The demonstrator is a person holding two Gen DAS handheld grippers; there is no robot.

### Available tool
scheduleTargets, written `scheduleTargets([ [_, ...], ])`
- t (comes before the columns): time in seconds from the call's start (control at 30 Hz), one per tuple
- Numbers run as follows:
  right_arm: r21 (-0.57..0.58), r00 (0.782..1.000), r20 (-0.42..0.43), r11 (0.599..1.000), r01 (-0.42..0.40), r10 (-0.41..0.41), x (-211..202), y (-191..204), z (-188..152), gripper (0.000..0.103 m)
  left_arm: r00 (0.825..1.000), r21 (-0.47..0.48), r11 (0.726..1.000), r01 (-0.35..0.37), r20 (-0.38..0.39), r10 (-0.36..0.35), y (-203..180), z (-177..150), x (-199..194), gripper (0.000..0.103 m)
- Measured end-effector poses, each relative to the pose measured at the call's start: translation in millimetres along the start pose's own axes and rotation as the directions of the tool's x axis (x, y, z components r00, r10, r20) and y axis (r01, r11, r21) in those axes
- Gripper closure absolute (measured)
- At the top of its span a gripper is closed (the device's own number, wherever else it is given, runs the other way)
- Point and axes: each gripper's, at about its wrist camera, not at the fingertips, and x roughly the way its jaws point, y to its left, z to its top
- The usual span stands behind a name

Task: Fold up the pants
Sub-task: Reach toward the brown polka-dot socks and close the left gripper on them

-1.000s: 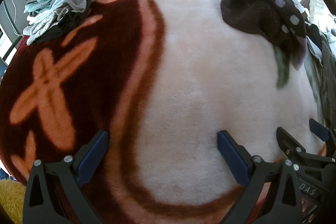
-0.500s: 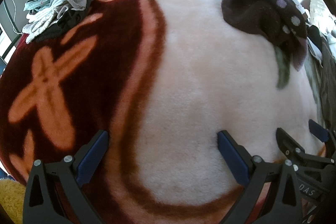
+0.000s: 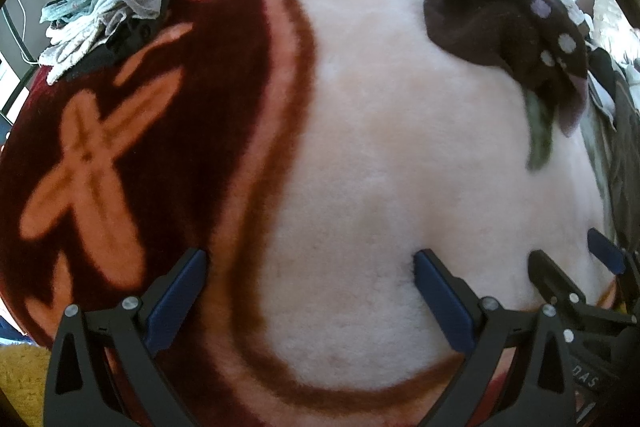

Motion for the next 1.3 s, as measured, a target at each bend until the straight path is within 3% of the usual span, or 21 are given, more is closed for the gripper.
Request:
scheduleTargets([
  [0.1,-0.023,0.999,0.025,0.999,-0.037,0.037,-18,-4,4,0.017,1.000,-0.029,0.999,0.018,-0.012,-0.019,4,7,-7,0.002],
  [0.37,-0.065,0.988,0.149,0.997,-0.029,0.039,-61,-18,35,0.017,0.997,-0.057,0.996,0.069,0.045,-0.066,-3,35,-38,0.003],
  [0.67,-0.102,0.978,0.203,0.995,-0.025,0.045,-57,-7,75,0.019,0.988,-0.014,0.995,0.103,0.115,-0.101,-25,66,-64,0.004],
  [0.73,-0.085,0.977,0.209,0.996,-0.030,0.048,-54,-13,78,0.019,0.989,0.004,0.997,0.081,0.127,-0.081,-27,75,-67,0.004],
  [0.93,-0.010,0.977,0.203,0.998,-0.059,0.060,-46,-43,86,0.020,0.981,0.056,0.991,0.120,0.148,-0.127,-48,98,-73,0.004],
  [1.1,0.059,0.979,0.200,0.997,-0.041,0.029,-49,-69,88,0.020,0.970,0.047,0.977,0.207,0.119,-0.211,-73,111,-76,0.004],
  [1.3,0.097,0.981,0.193,0.995,-0.019,0.000,-54,-95,85,0.020,0.970,0.039,0.975,0.220,0.095,-0.222,-110,118,-66,0.004],
])
